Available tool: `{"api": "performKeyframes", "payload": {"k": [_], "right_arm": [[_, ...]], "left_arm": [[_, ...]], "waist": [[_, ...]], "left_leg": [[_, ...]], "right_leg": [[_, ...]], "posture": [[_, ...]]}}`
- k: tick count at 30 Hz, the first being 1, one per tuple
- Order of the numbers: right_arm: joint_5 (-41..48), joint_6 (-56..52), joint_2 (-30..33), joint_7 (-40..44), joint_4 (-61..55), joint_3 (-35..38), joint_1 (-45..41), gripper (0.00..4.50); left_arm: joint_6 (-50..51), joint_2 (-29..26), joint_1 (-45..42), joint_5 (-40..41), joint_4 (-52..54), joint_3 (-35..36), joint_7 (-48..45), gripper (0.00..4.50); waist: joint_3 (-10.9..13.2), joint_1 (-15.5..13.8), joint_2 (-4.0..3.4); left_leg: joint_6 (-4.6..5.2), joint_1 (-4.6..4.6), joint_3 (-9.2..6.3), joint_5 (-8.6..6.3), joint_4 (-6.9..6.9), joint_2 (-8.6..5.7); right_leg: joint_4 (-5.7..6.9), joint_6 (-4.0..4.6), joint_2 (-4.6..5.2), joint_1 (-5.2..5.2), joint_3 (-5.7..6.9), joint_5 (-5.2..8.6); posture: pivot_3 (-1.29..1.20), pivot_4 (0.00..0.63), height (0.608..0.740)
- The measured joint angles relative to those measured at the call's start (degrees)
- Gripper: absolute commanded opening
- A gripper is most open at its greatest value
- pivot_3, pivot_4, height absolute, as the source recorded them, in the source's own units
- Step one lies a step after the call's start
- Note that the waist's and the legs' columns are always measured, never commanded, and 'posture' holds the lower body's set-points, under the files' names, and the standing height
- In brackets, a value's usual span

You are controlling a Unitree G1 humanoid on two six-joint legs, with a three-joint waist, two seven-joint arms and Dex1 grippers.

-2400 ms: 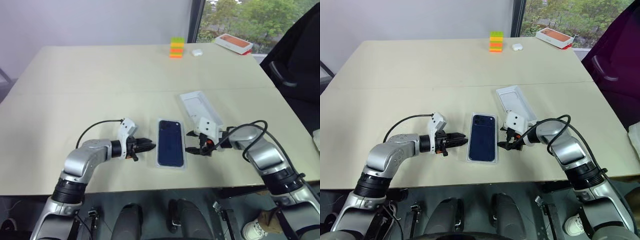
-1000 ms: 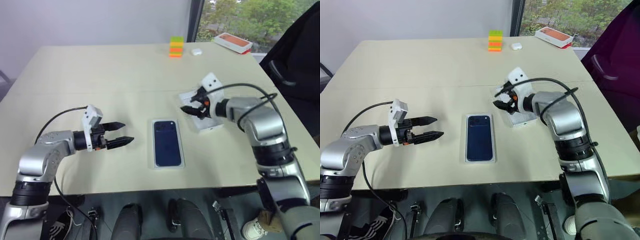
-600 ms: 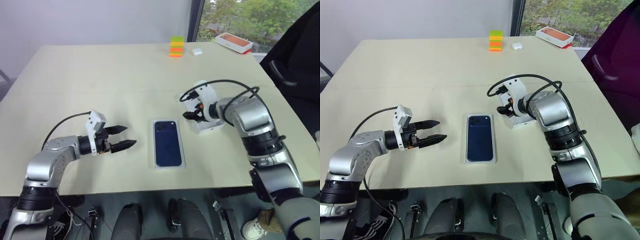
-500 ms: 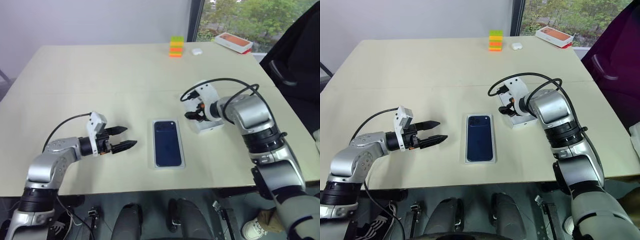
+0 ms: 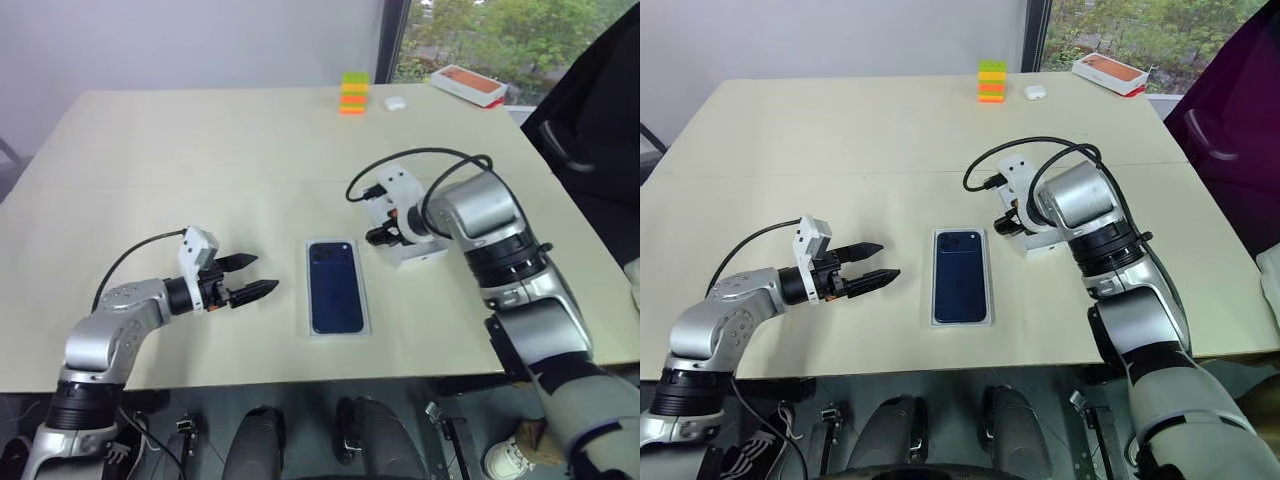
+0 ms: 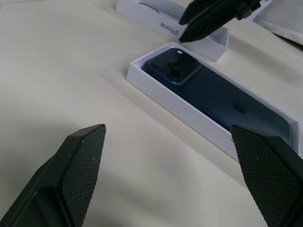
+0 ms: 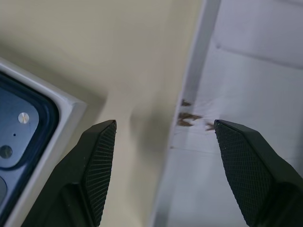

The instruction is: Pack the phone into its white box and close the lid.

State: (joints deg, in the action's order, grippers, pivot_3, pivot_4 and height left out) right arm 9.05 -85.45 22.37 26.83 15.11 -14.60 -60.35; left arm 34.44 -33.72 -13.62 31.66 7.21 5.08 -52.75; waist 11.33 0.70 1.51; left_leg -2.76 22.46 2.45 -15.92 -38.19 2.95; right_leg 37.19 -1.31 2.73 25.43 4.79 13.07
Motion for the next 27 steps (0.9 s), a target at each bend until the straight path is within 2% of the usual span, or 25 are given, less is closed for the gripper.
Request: {"api": "performKeyframes", "payload": {"k": [7, 10, 15, 16, 23, 27], "right_arm": [[-0.1, -0.8, -1.2, -3.3, 2.0, 1.9, -0.2, 3.44], [-0.6, 0.7, -1.0, -4.0, 3.3, 1.6, -0.2, 2.71], [-1.2, 2.7, -0.8, -4.5, 4.2, 1.0, -0.2, 0.28], [-1.3, 3.0, -0.8, -4.5, 4.2, 0.7, -0.2, 0.05], [-1.5, 4.6, -1.3, -5.8, 3.6, 1.8, 1.0, 0.05], [-1.2, 15.6, -2.5, -6.7, 1.8, 6.1, 4.8, 0.05]], "left_arm": [[0.0, 0.3, -0.3, -0.3, 0.0, -0.4, 0.6, 4.41], [-0.1, 0.6, -0.4, -0.5, 0.0, -0.7, 0.9, 4.50], [-0.2, 0.7, -0.6, -0.7, 0.0, -1.0, 1.3, 4.50], [-0.2, 0.6, -0.6, -0.7, 0.0, -1.0, 1.4, 4.50], [-0.2, 0.5, -0.6, -0.7, 0.0, -1.0, 1.7, 4.50], [-0.2, -0.1, -0.8, -0.8, -0.3, -0.9, 1.7, 4.50]], "waist": [[0.0, 0.0, 0.00], [0.0, 0.1, 0.00], [0.0, 0.2, 0.00], [0.0, 0.2, 0.00], [0.0, 0.1, 0.01], [0.0, 0.2, -0.01]], "left_leg": [[0.00, 0.00, -0.01, 0.00, 0.00, -0.01], [0.01, -0.01, -0.01, 0.00, 0.00, 0.00], [0.01, -0.02, -0.02, 0.00, 0.01, 0.00], [0.01, -0.02, -0.02, 0.00, 0.01, 0.00], [0.01, -0.03, -0.01, 0.00, 0.00, 0.00], [0.01, -0.01, 0.00, 0.00, 0.01, 0.00]], "right_leg": [[0.00, 0.00, -0.01, 0.00, 0.01, 0.00], [0.00, 0.00, -0.02, 0.00, 0.00, 0.00], [0.01, 0.00, -0.03, 0.00, 0.00, 0.00], [0.01, 0.00, -0.03, 0.00, 0.00, 0.00], [0.01, -0.01, -0.03, -0.01, 0.00, 0.00], [0.00, -0.01, -0.05, 0.03, 0.00, 0.01]], "posture": [[0.00, 0.150, 0.740], [0.00, 0.150, 0.740], [0.00, 0.150, 0.740], [0.00, 0.150, 0.740], [0.00, 0.150, 0.740], [0.00, 0.150, 0.740]]}}
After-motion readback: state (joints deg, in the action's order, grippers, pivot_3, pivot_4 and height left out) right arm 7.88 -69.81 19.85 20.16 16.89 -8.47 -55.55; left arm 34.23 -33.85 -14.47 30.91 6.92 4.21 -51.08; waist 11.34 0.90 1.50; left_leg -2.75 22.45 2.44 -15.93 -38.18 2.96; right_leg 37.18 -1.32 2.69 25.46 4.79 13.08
